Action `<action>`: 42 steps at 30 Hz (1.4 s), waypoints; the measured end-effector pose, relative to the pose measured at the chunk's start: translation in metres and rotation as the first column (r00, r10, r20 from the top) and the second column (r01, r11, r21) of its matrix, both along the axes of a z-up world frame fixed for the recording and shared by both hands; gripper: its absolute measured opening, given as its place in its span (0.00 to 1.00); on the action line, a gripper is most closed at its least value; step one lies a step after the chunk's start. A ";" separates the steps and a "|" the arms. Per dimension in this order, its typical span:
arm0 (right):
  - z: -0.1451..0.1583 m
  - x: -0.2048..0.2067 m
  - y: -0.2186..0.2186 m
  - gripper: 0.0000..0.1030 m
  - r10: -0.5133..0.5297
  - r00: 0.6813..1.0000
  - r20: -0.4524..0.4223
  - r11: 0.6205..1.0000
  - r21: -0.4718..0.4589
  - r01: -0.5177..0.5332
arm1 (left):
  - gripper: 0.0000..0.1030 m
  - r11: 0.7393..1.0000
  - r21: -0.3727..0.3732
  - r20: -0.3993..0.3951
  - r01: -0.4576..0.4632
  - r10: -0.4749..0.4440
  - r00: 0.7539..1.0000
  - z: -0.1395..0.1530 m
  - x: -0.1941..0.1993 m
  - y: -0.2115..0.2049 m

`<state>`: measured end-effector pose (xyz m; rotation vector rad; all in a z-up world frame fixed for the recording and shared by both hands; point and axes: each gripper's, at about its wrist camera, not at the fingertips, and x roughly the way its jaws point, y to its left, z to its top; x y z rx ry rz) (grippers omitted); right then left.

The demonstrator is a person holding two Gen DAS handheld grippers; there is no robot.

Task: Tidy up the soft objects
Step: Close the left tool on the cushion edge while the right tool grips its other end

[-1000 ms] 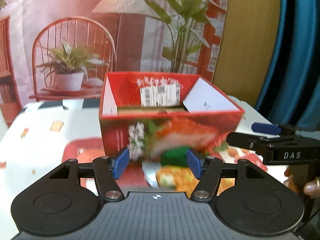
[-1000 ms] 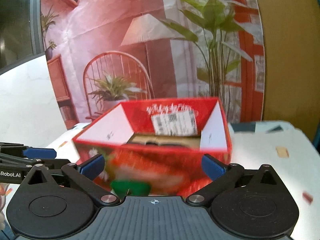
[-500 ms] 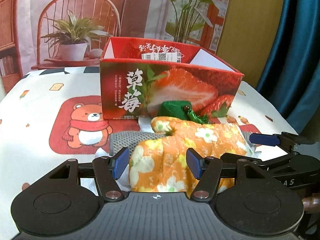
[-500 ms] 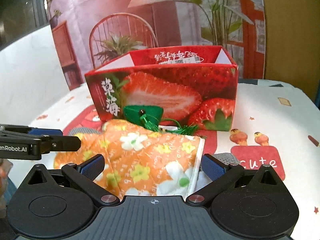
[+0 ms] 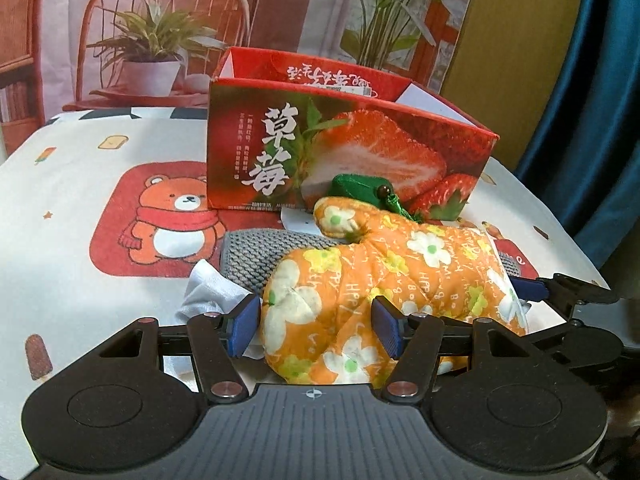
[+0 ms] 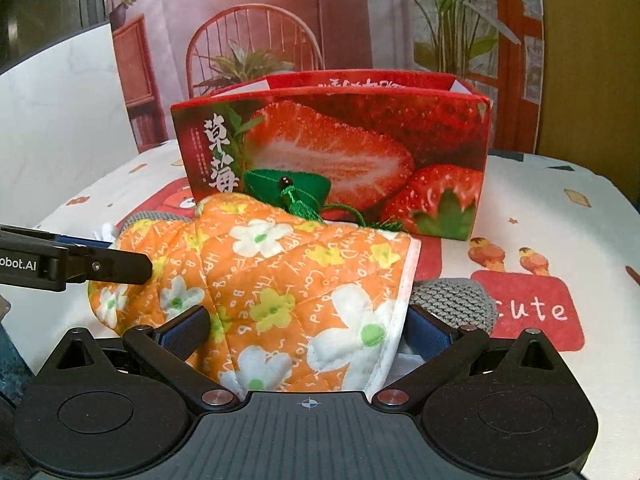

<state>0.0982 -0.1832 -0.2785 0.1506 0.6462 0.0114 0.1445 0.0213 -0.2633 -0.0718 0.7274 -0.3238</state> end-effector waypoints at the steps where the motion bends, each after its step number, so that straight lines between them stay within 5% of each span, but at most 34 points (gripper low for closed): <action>1: -0.001 0.001 0.000 1.00 0.001 1.000 -0.002 1.000 0.000 -0.001 | 0.62 1.000 0.000 -0.001 0.000 0.000 1.000 -0.001 0.000 0.000; 42: -0.009 0.005 0.004 1.00 0.022 1.000 -0.021 0.999 -0.027 -0.022 | 0.58 1.000 -0.009 0.000 -0.001 0.001 1.000 0.000 -0.003 0.000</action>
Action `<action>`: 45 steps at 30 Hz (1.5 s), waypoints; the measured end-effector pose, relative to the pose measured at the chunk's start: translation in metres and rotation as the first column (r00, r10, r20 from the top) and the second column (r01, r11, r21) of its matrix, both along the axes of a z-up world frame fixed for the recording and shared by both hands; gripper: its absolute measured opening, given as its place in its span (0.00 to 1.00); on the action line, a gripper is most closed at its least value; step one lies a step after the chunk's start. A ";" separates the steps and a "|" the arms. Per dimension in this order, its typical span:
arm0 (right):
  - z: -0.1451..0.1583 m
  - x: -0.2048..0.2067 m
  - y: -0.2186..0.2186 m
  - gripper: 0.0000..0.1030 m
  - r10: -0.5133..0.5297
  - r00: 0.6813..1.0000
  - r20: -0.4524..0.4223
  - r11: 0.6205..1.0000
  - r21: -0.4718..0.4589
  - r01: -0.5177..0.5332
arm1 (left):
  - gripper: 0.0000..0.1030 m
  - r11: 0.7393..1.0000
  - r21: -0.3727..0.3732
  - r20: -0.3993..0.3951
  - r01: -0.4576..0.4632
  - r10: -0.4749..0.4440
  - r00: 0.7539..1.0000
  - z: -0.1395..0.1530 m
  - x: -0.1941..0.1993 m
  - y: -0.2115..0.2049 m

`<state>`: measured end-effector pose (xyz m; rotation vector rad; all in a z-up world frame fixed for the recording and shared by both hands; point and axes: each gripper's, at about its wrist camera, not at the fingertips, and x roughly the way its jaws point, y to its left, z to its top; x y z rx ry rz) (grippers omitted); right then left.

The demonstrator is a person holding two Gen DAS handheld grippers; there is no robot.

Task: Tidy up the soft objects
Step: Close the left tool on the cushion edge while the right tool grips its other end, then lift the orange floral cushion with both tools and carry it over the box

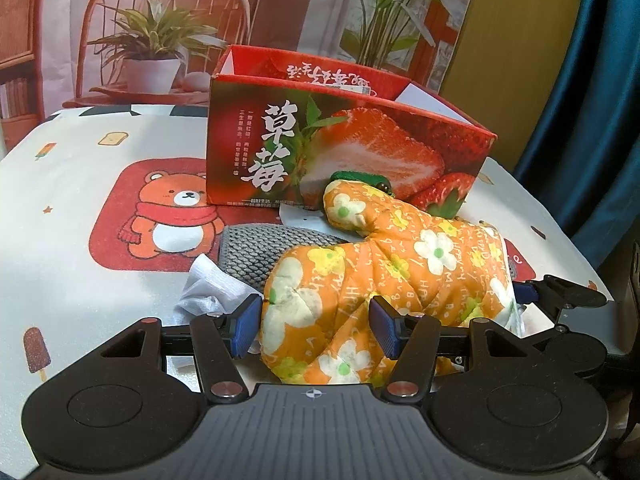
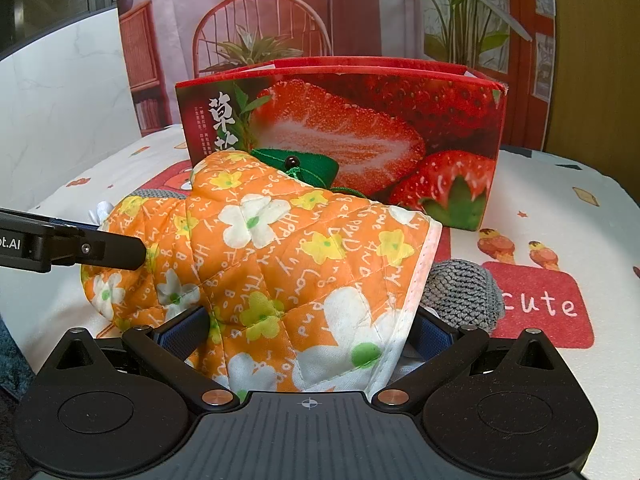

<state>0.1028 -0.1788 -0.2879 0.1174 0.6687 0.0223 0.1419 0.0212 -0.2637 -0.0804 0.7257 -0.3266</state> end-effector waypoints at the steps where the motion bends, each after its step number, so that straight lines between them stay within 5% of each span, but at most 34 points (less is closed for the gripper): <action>1: 0.000 0.000 0.000 1.00 -0.001 1.000 0.000 1.000 -0.001 0.001 | 0.56 1.000 0.003 0.000 0.000 0.000 1.000 0.000 0.000 0.000; 9: 0.015 -0.008 0.003 0.98 -0.011 0.999 0.043 0.999 -0.030 0.013 | 0.34 1.000 0.016 -0.001 -0.017 0.017 1.000 0.001 0.000 0.002; 21: 0.017 -0.011 -0.008 0.86 -0.031 0.998 0.060 0.999 0.032 0.029 | 0.29 1.000 0.021 -0.003 -0.023 0.023 1.000 0.001 -0.001 0.000; 27: 0.028 -0.016 -0.009 0.58 -0.034 0.994 0.099 0.999 0.030 0.031 | 0.29 0.999 0.022 -0.006 -0.024 0.024 1.000 0.001 0.000 0.000; 32: 0.036 -0.021 -0.018 0.20 -0.064 0.990 0.125 0.997 0.047 0.059 | 0.29 0.999 0.022 -0.008 -0.027 0.027 1.000 0.000 0.000 0.001; 45: 0.034 -0.022 -0.019 0.11 -0.056 0.991 0.124 0.996 0.074 0.047 | 0.33 0.999 0.007 -0.022 -0.034 0.034 0.999 0.001 0.001 0.004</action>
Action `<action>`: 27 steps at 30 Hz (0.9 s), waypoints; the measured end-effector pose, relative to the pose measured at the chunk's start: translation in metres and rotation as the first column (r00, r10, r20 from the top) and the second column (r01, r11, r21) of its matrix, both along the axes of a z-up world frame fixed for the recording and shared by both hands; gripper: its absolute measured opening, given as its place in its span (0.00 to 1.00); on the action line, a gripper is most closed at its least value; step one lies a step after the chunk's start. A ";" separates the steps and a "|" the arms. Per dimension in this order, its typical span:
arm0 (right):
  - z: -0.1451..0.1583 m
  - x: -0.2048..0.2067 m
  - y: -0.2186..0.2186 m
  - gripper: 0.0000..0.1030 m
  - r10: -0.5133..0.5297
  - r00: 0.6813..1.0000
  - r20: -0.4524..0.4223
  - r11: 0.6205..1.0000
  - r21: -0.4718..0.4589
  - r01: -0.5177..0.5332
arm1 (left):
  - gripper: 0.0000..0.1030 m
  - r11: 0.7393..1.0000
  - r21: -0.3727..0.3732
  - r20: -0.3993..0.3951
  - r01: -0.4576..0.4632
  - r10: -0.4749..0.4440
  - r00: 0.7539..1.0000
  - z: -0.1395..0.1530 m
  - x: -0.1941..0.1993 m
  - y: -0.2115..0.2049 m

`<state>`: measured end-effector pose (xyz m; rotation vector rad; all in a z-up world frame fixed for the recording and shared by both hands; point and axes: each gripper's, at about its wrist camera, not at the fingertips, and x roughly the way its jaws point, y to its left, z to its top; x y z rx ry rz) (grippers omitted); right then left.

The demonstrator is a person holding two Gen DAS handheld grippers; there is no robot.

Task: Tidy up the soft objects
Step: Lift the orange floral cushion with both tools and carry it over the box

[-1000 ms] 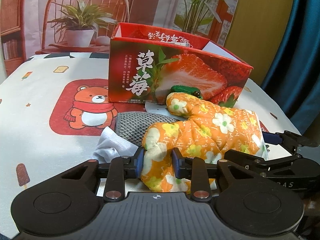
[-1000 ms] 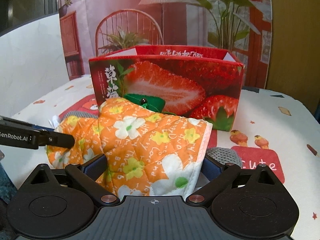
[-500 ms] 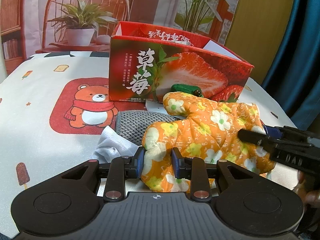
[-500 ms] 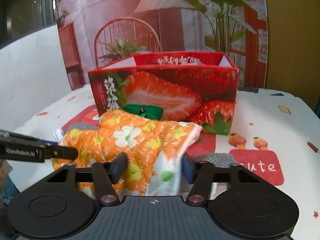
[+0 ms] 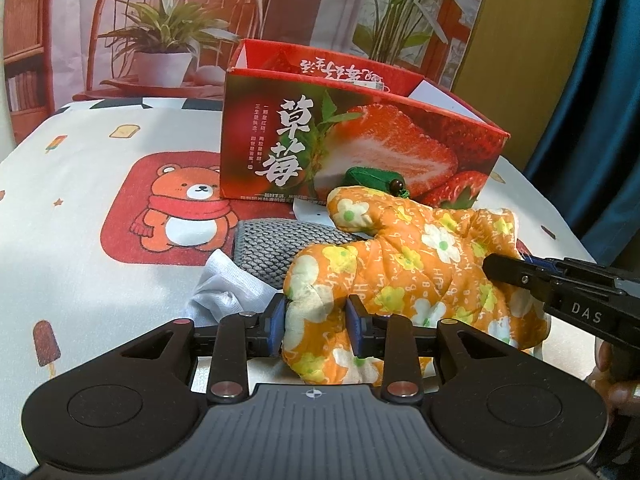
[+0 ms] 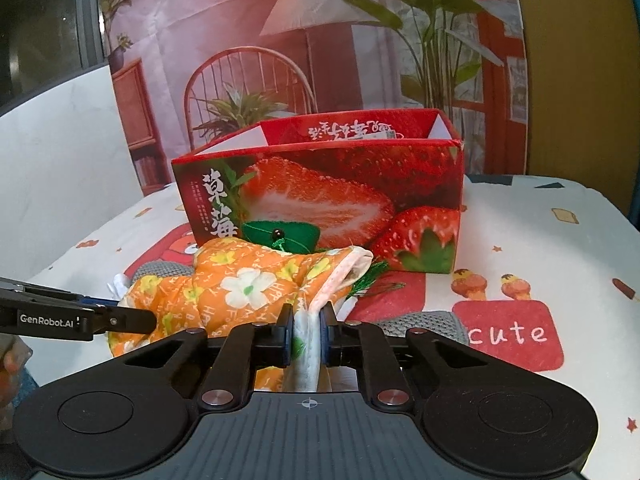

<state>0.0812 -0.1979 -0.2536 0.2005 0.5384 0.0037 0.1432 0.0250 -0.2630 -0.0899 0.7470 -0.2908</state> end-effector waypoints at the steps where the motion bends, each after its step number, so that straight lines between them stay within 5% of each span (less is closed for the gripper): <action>1: 0.000 0.000 0.000 0.11 0.000 1.000 -0.001 1.000 -0.001 0.000 | 0.33 1.000 -0.002 -0.002 -0.001 0.001 1.000 0.000 0.000 0.000; 19: -0.003 0.002 -0.001 0.11 -0.002 1.000 -0.009 1.000 0.005 0.002 | 0.34 1.000 -0.001 0.002 0.001 -0.001 1.000 -0.001 0.000 -0.001; 27: 0.000 0.000 -0.002 0.11 0.004 1.000 0.001 1.000 0.028 -0.004 | 0.12 1.000 -0.010 0.069 0.002 -0.001 0.998 0.014 -0.009 0.000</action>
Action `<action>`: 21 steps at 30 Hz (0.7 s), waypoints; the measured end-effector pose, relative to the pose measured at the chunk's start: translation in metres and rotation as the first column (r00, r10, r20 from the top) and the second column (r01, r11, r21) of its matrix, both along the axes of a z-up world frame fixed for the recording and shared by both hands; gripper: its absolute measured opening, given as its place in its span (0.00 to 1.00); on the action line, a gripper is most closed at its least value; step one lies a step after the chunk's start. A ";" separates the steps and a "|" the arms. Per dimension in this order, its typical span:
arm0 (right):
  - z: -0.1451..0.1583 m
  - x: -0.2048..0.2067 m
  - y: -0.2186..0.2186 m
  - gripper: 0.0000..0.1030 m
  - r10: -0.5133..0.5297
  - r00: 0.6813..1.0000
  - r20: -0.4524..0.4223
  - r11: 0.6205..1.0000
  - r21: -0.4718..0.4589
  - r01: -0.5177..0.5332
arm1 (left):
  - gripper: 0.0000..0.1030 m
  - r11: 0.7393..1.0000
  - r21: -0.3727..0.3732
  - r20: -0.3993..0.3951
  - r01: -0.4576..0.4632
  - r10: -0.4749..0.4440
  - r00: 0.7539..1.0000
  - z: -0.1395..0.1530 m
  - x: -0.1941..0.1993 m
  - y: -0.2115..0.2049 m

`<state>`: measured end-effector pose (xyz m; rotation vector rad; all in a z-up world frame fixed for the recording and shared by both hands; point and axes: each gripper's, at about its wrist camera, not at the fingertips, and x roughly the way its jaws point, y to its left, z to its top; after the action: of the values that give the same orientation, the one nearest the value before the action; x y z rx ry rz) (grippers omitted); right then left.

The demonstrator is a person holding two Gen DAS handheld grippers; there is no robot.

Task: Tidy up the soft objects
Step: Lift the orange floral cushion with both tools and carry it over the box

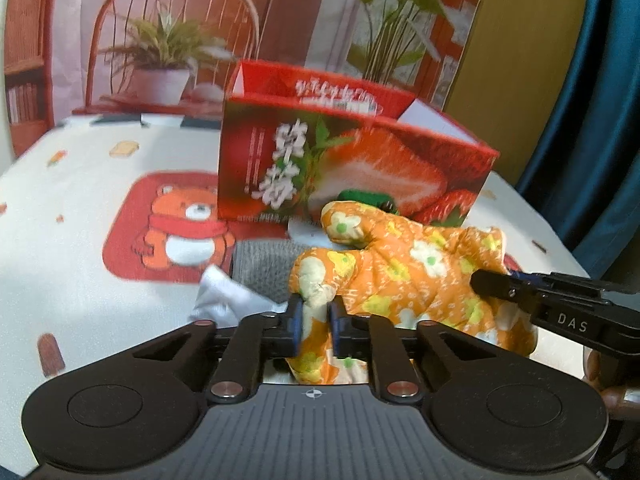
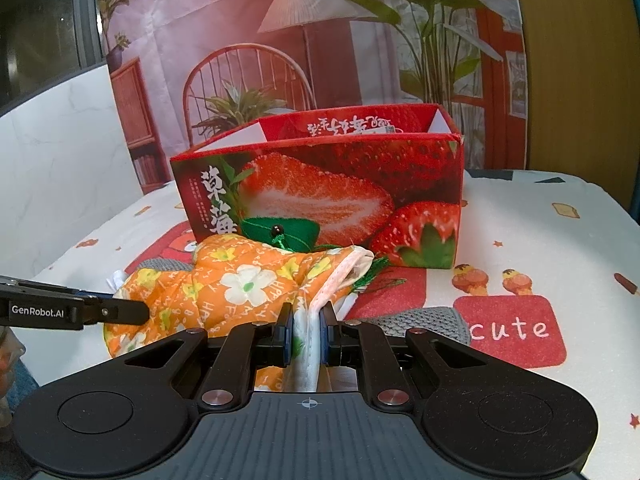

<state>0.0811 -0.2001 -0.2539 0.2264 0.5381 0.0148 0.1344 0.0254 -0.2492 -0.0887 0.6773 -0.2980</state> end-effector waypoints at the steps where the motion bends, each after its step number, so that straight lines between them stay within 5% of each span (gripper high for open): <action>1: 0.001 -0.001 0.000 0.11 0.003 1.000 0.006 1.000 0.007 -0.003 | 0.11 1.000 0.011 0.014 -0.001 0.000 1.000 0.003 -0.002 -0.002; 21: 0.062 0.007 -0.011 0.11 0.026 0.989 0.143 0.999 0.022 -0.029 | 0.10 1.000 -0.005 0.138 0.003 -0.003 0.990 0.061 0.005 0.000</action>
<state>0.0883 -0.2113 -0.1921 0.2397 0.3990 0.0637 0.1392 0.0255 -0.1887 -0.0711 0.5394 -0.3058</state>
